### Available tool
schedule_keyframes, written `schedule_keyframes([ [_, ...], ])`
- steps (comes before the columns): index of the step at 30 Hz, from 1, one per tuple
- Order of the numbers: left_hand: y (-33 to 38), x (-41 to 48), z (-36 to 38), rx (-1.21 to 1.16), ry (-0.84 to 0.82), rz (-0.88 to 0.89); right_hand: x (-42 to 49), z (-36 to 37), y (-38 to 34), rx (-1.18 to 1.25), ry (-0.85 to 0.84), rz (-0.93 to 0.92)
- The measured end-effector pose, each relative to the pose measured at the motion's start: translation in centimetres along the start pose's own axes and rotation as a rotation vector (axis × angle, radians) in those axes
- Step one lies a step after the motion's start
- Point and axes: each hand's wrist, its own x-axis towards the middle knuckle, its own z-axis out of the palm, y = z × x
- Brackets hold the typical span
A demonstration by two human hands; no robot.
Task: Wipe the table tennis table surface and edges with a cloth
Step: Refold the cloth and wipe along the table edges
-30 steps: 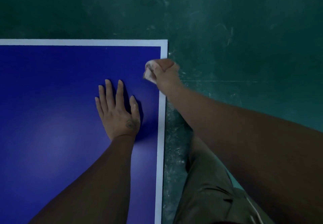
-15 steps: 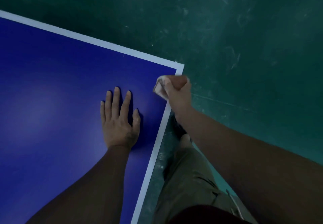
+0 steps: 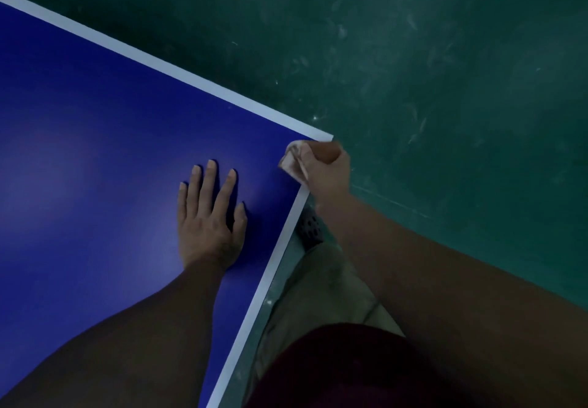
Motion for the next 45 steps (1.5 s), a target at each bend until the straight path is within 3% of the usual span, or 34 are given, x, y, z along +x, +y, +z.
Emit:
schedule_keyframes([
  [4,-0.1,0.1,0.1,0.015,-0.038,-0.001,1.1,-1.1,-2.9,-0.293,-0.020,-0.227],
  [10,-0.1,0.0,0.3,0.002,-0.018,0.010,2.3,-3.9,-5.4,-0.923,-0.354,-0.416],
  [18,-0.2,0.0,0.5,-0.023,0.035,0.010,5.3,-1.9,-9.9,-1.383,-0.536,-0.261],
  [23,-0.3,0.1,0.8,-0.004,0.023,-0.011,6.7,-0.9,-11.6,-1.468,-0.678,-0.204],
  [25,0.5,0.1,0.6,0.023,0.034,-0.127,7.0,-0.5,-12.2,-1.516,-0.731,-0.190],
  [31,6.8,10.0,0.3,-0.007,0.169,-1.087,7.5,0.7,-12.7,-1.623,-0.819,-0.266],
  [33,6.7,13.3,0.7,-0.029,0.217,-1.300,8.2,2.0,-12.2,-1.591,-0.848,-0.253],
  [41,6.5,14.4,1.5,0.038,0.273,-1.347,9.6,11.5,-11.9,-1.521,-1.039,-0.237],
  [45,6.4,14.3,1.7,0.060,0.306,-1.352,8.8,15.7,-11.3,-1.500,-0.979,-0.317],
])
